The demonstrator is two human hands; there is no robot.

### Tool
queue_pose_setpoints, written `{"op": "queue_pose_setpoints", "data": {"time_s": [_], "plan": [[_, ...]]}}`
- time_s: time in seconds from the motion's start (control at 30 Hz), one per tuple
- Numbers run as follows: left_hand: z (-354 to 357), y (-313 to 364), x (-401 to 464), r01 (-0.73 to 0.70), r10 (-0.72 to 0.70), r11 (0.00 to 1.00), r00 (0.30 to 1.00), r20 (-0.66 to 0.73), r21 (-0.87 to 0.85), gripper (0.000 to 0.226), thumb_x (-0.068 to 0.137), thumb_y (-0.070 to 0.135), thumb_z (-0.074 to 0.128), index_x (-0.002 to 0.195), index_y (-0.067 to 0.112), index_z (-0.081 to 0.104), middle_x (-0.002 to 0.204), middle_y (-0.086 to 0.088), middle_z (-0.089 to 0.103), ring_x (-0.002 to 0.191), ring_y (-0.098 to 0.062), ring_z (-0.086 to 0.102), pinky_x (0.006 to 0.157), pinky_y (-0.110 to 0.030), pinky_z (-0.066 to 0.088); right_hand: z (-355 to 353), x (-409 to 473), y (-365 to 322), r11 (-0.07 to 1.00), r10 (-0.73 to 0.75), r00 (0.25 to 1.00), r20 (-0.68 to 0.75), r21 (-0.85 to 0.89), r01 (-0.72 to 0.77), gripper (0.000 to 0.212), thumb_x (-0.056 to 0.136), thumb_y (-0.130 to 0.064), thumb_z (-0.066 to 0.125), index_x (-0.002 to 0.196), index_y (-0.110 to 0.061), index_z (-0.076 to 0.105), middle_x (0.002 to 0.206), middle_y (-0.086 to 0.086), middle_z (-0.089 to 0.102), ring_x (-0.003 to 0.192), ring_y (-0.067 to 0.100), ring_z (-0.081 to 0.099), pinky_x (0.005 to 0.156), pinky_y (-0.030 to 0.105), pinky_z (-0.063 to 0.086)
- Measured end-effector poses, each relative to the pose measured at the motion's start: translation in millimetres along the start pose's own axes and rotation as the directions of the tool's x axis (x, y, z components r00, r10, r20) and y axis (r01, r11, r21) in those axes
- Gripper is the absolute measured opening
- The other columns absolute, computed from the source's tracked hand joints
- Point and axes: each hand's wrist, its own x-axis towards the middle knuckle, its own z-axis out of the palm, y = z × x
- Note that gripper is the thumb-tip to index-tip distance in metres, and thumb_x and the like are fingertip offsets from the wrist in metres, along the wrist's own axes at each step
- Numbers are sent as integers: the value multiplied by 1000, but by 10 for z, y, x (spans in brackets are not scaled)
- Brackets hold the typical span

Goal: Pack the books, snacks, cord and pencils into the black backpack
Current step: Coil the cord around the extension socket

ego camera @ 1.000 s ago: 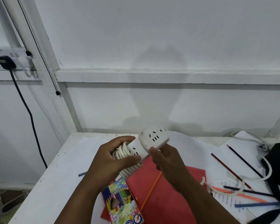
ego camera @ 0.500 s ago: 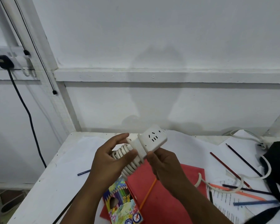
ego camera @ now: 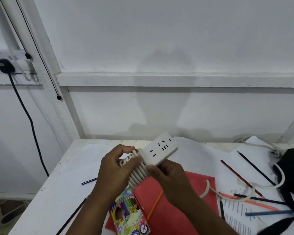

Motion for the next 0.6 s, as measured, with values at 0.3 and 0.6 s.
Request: {"op": "queue_pose_setpoints", "data": {"time_s": [0.3, 0.6], "plan": [[38, 60, 14, 15, -18, 999, 997, -69, -46, 27, 81, 47, 75, 101, 29, 76, 100, 13, 75, 94, -5, 70, 83, -35, 58, 20, 55, 13, 960, -138, 985, -102, -258, 108, 35, 80, -71, 56, 87, -37, 64, 77, -19, 70, 68, -1, 63, 58, 14, 45], [-11, 133, 43, 42, -53, 994, 992, -116, -98, 19, 95, 17, 63, 88, 24, 79, 85, 5, 78, 83, -11, 74, 74, -32, 56, -98, -41, 36, 927, -185, 980, 71, -320, 198, 3, 90, -58, 57, 88, -57, 59, 65, -24, 57, 56, 0, 46, 54, 12, 34]]}}
